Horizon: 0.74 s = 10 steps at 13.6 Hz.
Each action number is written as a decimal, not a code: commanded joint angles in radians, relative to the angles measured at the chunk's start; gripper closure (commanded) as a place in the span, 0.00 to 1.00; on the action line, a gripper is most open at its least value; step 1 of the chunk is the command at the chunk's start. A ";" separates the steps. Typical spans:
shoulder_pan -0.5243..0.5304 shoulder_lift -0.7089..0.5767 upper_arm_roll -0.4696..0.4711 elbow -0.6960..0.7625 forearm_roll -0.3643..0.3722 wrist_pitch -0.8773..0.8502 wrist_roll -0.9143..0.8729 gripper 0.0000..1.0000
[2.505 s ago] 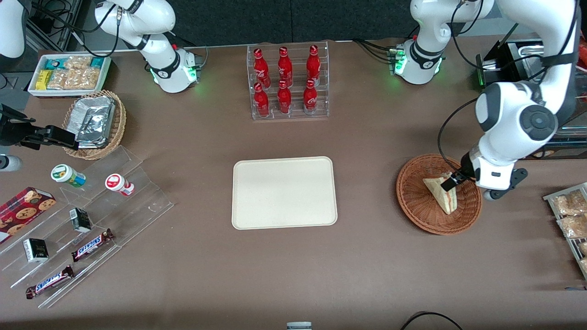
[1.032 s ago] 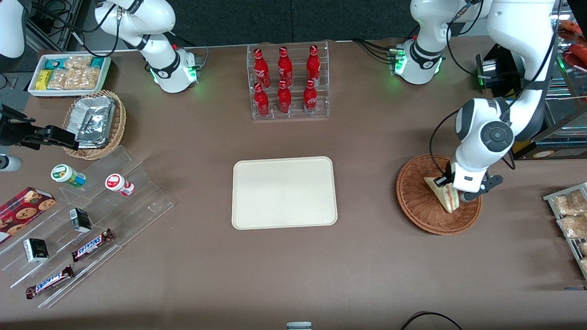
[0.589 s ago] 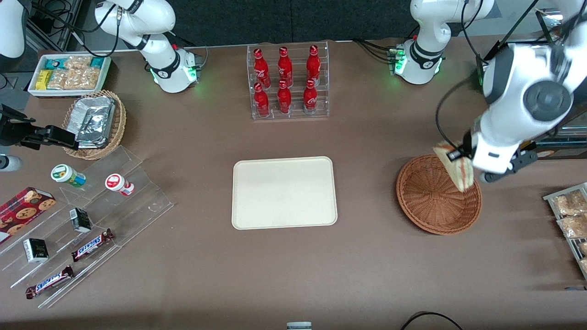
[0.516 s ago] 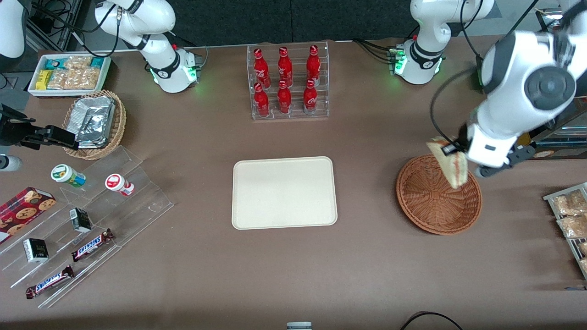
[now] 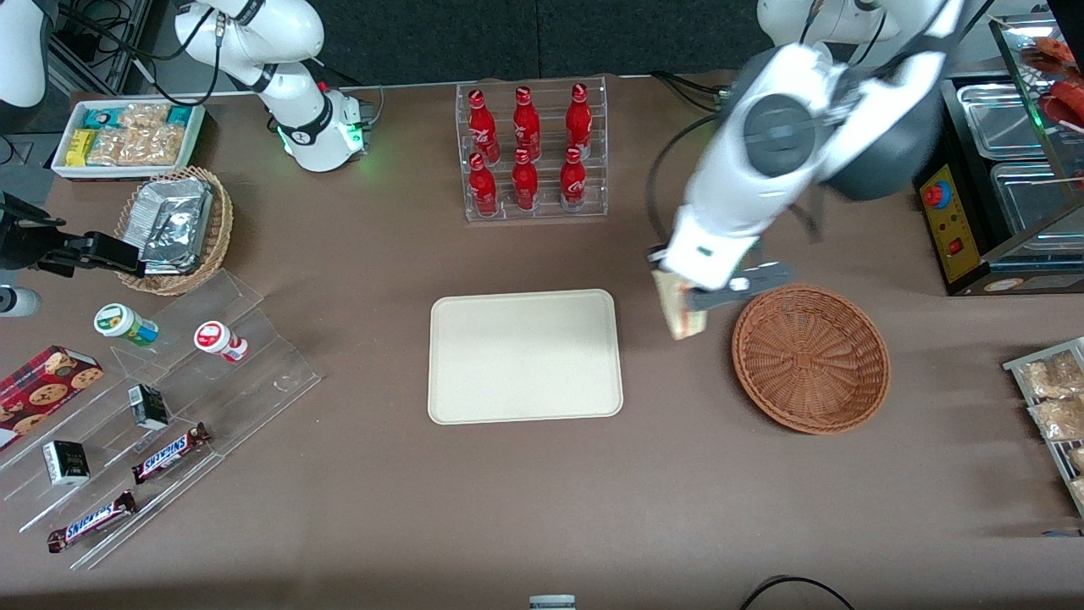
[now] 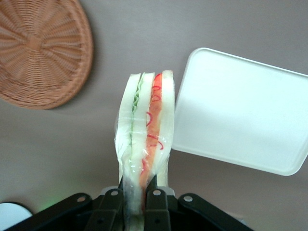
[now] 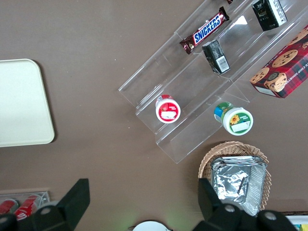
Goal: Place sandwich from basket to tray
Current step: 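Carry the sandwich over the cream tray and lower it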
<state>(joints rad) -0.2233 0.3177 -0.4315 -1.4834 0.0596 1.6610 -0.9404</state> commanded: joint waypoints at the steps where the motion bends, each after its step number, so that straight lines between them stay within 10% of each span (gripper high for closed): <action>1: -0.132 0.194 0.000 0.193 0.116 -0.018 -0.138 1.00; 10: -0.312 0.484 0.013 0.218 0.362 0.321 -0.270 1.00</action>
<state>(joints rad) -0.5083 0.7427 -0.4300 -1.3187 0.3741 1.9569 -1.1792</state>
